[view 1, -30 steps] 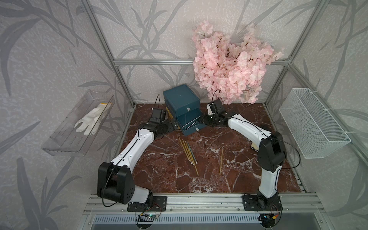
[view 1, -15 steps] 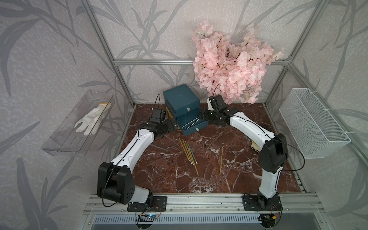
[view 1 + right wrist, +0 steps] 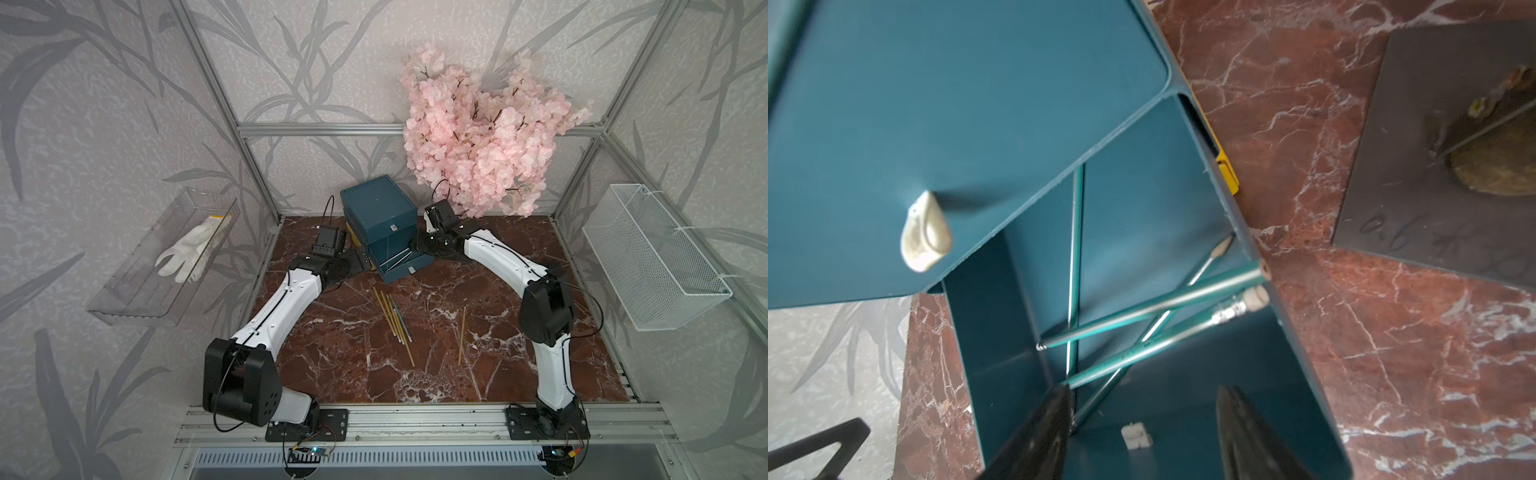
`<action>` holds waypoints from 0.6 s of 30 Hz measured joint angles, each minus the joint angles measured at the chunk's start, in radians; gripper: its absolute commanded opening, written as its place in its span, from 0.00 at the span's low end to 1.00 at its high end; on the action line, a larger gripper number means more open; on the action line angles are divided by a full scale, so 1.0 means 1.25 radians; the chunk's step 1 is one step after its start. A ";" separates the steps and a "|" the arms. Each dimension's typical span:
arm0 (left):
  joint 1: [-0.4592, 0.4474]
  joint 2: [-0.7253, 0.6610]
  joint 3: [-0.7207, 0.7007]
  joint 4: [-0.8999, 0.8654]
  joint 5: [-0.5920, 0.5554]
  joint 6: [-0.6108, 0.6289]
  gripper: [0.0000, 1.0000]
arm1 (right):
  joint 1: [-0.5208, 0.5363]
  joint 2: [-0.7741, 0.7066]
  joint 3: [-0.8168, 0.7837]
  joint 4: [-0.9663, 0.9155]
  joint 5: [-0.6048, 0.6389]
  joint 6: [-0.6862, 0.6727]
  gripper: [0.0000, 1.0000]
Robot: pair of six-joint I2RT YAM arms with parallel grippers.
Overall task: Please place the pencils in the drawer according to their color
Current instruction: Adjust the pencil in the drawer.
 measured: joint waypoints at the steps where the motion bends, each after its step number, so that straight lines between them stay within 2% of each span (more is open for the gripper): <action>1: 0.000 0.000 0.000 0.000 -0.001 0.000 1.00 | 0.002 0.010 0.016 -0.008 0.002 -0.002 0.59; 11: 0.000 0.000 0.000 0.000 -0.001 0.000 1.00 | 0.023 0.156 0.249 -0.094 0.006 -0.027 0.59; 14: 0.000 0.000 0.000 0.000 -0.001 0.000 1.00 | 0.031 0.152 0.251 -0.097 -0.005 -0.032 0.59; 18: 0.000 0.000 0.000 0.001 -0.002 0.000 1.00 | 0.040 0.098 0.152 -0.059 -0.015 -0.038 0.59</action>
